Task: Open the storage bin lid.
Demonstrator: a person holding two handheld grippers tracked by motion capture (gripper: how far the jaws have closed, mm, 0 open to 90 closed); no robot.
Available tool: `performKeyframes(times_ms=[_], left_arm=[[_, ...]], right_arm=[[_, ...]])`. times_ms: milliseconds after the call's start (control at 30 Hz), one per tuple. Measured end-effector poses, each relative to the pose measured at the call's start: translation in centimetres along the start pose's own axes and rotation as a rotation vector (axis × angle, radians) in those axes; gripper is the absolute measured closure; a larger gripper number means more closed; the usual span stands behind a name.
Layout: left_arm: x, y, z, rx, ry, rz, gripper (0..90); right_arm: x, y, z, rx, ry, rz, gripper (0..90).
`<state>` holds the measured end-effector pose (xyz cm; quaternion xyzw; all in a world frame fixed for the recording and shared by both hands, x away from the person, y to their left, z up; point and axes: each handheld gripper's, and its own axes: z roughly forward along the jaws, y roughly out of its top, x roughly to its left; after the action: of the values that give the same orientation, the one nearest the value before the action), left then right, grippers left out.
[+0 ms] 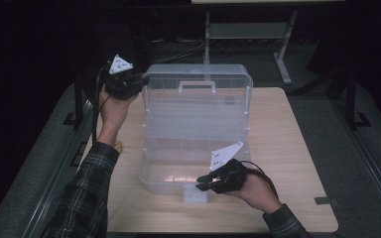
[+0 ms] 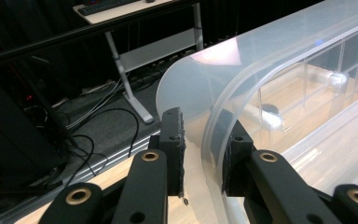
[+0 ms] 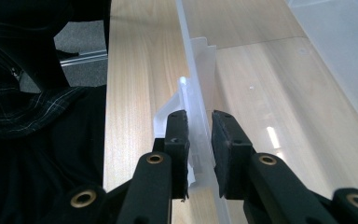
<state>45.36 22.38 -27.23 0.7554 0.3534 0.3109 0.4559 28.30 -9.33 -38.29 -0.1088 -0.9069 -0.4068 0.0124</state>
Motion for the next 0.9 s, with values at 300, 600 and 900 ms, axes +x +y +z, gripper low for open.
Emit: performKeyframes(times_ms=[300,600,900], left_arm=[[0.4,0.3,1.0,0.012,0.01,-0.008,78.6],[0.6,0.4,1.7,0.032,0.033,0.005,83.0],[0.8,0.7,2.4,0.057,0.042,0.008,84.9]], right_arm=[[0.0,0.0,0.0,-0.002,-0.001,-0.007,76.8],[0.0,0.0,0.0,0.0,-0.003,-0.015,76.9],[0.1,0.0,0.0,-0.002,-0.002,-0.01,76.9]])
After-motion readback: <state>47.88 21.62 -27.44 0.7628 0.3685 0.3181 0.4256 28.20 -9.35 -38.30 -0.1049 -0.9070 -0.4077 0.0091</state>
